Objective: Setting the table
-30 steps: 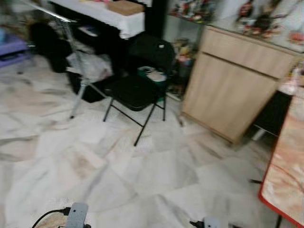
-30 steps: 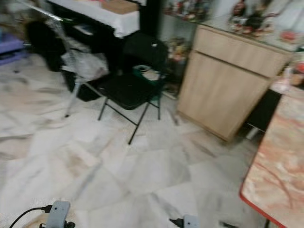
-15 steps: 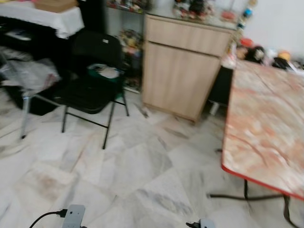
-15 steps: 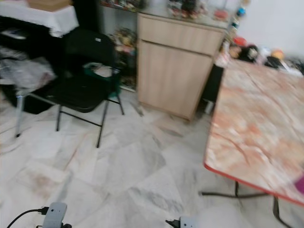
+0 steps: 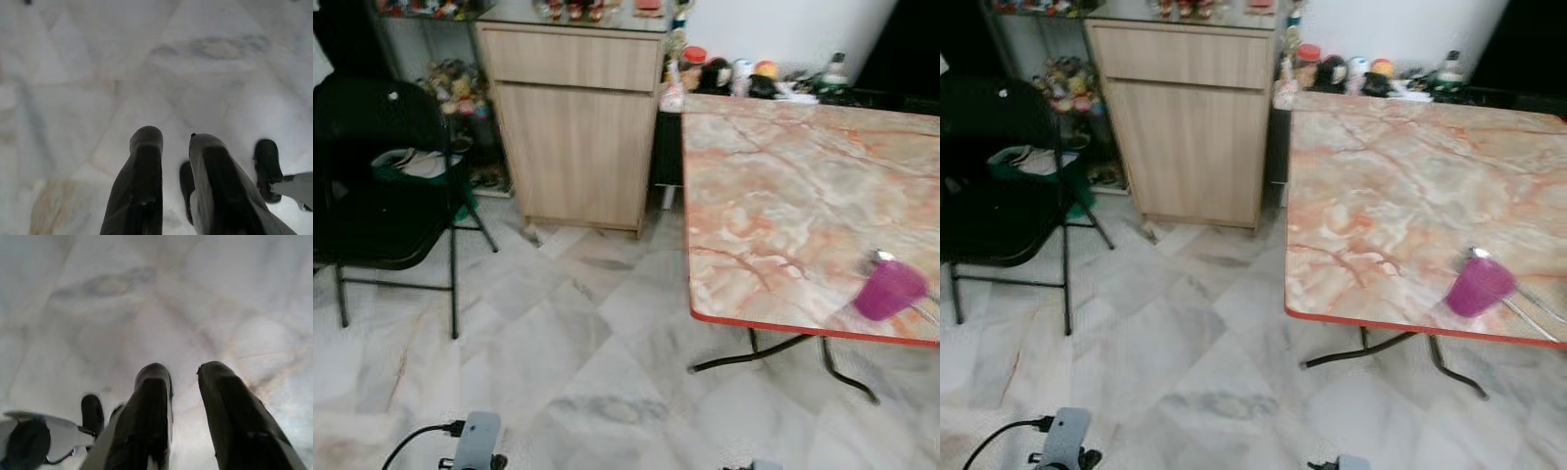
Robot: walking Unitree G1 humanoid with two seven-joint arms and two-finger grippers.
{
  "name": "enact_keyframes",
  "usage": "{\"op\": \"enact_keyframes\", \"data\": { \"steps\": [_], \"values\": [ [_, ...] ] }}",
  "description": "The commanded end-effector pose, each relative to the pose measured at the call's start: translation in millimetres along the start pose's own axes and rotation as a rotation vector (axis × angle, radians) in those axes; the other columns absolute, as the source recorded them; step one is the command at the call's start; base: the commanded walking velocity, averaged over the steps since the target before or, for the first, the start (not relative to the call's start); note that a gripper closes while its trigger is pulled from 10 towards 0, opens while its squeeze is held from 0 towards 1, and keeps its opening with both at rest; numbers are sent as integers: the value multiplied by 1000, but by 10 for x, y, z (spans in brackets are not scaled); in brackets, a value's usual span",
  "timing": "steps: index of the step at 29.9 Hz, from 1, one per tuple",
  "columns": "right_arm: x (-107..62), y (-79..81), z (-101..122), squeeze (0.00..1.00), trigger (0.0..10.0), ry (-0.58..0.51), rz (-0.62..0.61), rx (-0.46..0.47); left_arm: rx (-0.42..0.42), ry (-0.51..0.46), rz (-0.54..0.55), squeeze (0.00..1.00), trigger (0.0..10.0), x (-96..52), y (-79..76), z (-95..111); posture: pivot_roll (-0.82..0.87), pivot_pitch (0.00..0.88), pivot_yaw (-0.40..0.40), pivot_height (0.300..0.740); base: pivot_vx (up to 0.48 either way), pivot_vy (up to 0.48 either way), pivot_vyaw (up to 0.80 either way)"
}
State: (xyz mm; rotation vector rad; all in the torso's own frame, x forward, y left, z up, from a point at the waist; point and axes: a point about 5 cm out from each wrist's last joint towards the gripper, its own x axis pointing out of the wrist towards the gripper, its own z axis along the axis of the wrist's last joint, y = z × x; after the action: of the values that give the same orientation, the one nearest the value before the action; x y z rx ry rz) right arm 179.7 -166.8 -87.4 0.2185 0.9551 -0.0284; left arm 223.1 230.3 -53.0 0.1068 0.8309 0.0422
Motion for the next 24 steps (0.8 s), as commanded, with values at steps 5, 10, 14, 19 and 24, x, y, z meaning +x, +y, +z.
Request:
{"op": "enact_keyframes", "data": {
  "steps": [5,10,14,19,24],
  "values": [
    [19,147,-33,0,10000,2,14,17,5,27,-4,0,10000,-13,-1,-76,115,86,-27,740,0,0,-160],
    [40,256,9,0,10000,-6,28,12,5,21,-10,0,10000,-7,-16,-54,120,75,-32,740,0,-317,0],
    [50,308,34,0,10000,-12,32,10,2,19,-11,0,10000,-3,-28,-42,119,59,-32,740,0,-461,0],
    [47,230,75,0,10000,-21,25,8,1,19,-12,0,10000,-1,-29,-36,119,27,-30,740,0,-435,0],
    [30,104,95,0,10000,-29,20,-6,-4,14,-8,0,10000,-1,-22,-29,120,0,-30,740,0,-423,0]
  ]
}}
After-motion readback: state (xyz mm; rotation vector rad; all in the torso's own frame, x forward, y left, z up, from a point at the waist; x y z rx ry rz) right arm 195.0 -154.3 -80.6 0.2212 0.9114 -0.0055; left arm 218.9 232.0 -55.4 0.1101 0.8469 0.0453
